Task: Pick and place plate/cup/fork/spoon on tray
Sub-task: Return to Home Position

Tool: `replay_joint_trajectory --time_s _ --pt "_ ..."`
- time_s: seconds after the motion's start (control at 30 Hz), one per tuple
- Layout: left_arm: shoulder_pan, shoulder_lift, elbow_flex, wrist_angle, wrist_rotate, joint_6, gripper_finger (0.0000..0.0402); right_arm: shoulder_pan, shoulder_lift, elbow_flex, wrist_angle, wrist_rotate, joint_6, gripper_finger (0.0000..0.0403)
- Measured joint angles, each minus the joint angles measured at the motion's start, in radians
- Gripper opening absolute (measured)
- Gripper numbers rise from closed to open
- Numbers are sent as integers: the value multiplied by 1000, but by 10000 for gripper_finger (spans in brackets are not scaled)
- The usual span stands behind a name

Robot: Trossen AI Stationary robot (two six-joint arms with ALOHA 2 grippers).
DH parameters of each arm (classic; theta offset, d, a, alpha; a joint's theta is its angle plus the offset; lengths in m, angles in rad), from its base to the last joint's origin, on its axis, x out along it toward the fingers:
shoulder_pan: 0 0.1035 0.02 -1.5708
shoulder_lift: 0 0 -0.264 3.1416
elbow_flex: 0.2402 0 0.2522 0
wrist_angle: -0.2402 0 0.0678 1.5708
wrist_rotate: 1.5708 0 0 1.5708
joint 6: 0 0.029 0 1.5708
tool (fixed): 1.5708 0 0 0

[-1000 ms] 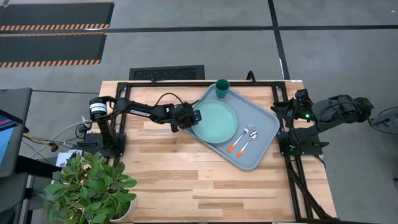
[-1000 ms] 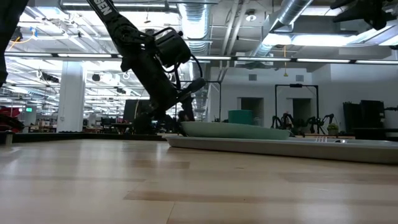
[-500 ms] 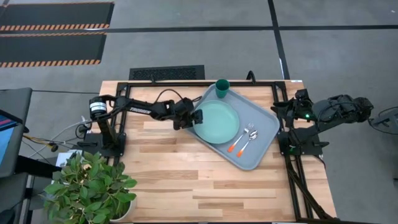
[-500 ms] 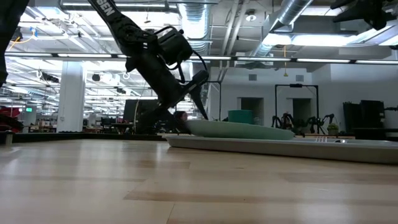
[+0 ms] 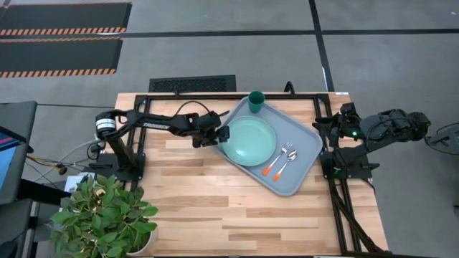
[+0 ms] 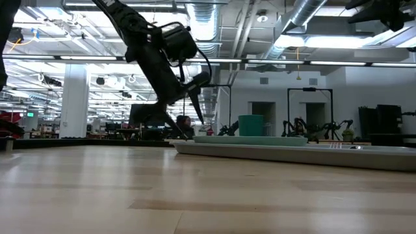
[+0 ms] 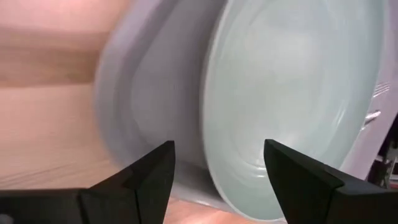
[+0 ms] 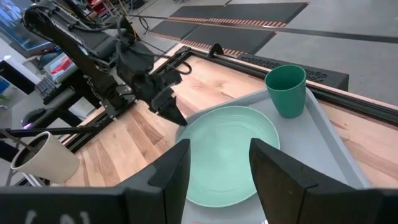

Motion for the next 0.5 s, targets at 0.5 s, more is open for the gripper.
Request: replay_joint_trajectory --time_s 0.5 --pt "-39 -431 -1 273 -70 389 231 0 0 0 -5 95 -98 188"
